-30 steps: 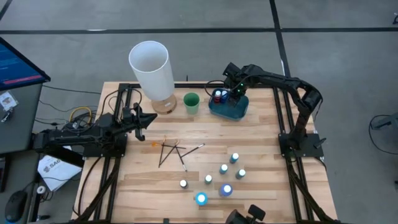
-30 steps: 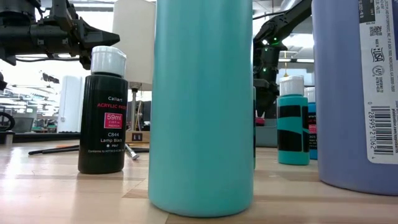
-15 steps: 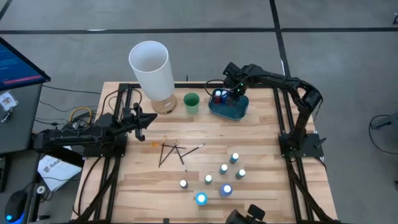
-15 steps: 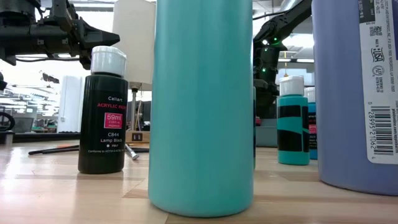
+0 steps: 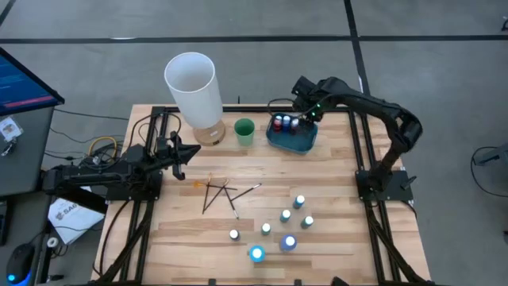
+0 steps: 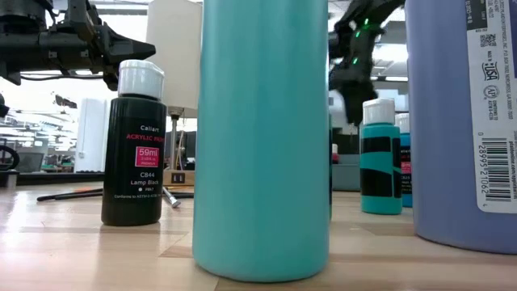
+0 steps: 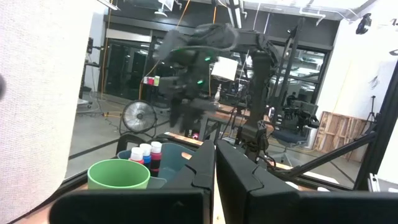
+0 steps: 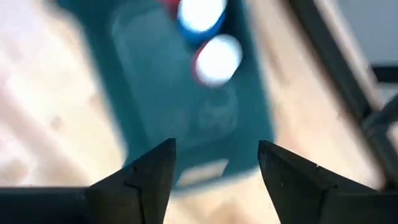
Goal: Pick & Place Paint Supplies
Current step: Put the light blue paint bottle into the blue bin
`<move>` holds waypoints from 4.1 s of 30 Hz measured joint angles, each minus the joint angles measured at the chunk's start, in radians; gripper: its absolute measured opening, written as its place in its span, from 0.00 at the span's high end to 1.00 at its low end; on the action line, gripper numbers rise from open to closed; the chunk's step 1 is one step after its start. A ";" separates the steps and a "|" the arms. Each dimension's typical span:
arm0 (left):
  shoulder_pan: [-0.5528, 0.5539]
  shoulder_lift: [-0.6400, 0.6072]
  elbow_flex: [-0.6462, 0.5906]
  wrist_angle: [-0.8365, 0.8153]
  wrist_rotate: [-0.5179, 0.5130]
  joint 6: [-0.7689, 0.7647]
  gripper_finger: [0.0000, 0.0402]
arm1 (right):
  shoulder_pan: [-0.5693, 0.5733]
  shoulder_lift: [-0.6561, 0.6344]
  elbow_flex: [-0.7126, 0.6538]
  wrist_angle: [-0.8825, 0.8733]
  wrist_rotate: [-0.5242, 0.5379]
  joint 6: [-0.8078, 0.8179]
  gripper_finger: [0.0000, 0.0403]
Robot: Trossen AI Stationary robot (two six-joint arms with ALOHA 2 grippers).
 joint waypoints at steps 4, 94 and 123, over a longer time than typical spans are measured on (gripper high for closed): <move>0.000 0.000 0.000 0.000 0.000 0.000 0.99 | 0.102 -0.077 0.000 -0.140 -0.001 0.102 0.45; 0.000 0.000 0.000 0.000 0.000 0.000 0.99 | 0.871 -0.193 -0.421 0.340 -0.031 0.452 0.42; 0.000 0.000 0.000 0.000 0.000 0.000 0.99 | 0.837 -0.193 -0.481 0.450 -0.057 0.414 0.42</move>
